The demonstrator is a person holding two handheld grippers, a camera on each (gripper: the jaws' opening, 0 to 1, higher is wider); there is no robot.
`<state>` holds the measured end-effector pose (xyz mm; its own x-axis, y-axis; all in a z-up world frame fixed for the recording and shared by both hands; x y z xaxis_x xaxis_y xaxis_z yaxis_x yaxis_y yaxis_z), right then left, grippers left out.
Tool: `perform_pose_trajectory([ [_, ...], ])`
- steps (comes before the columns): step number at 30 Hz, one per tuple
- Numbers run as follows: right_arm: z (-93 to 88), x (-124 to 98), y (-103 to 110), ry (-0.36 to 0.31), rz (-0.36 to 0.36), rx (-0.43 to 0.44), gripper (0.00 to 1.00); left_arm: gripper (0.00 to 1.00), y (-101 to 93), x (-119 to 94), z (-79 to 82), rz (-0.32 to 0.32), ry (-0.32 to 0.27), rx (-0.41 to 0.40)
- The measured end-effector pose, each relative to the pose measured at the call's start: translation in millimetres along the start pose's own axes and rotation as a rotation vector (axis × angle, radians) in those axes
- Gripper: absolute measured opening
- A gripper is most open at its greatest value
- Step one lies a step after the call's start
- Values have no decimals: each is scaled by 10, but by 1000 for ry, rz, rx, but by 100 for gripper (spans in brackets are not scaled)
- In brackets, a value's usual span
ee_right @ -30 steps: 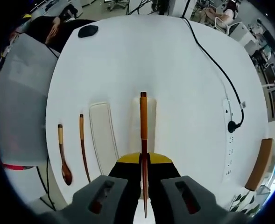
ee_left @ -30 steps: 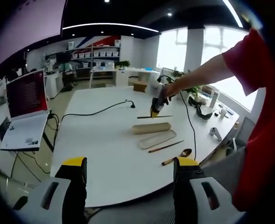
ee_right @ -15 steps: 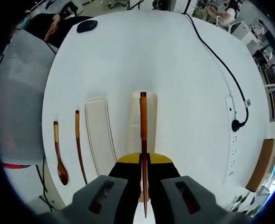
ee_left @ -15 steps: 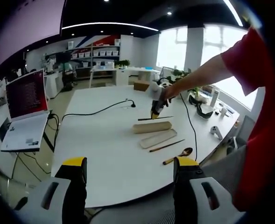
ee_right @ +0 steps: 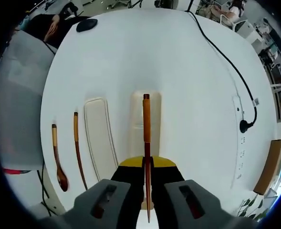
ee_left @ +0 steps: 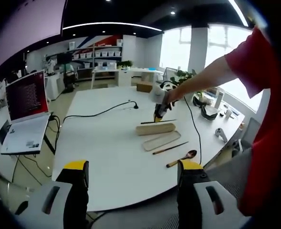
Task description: Arrange the utensils inside the cutlery case until each visible utensil rests in its matching compartment.
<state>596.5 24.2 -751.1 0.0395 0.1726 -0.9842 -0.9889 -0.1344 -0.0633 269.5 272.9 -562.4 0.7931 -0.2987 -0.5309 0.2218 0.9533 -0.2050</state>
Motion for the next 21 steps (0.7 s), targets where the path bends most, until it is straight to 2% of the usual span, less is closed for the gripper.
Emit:
perform_pose_trajectory([
  [7, -17, 39, 10, -4, -3, 36, 0, 76, 20, -19, -12, 10, -5, -10],
  [15, 8, 98, 54, -16, 6, 39, 0, 76, 15, 3, -33, 7, 9, -16],
  [21, 46, 164, 1, -27, 10, 23, 0, 76, 40, 6, -42, 12, 17, -12],
])
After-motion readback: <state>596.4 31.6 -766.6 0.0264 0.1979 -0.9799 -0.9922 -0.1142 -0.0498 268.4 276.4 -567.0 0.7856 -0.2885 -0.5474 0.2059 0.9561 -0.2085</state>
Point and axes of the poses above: the point that each gripper's makers call its tool centre point, and the gripper's own axes: x roughly forward along the fingers, y roughly to its left, z roughly out of its top, the point moved 3 cm from there along -x, roughly backward along the fingers, and after that the axes turned 11 degrees about -x, right-handed, at the moved point
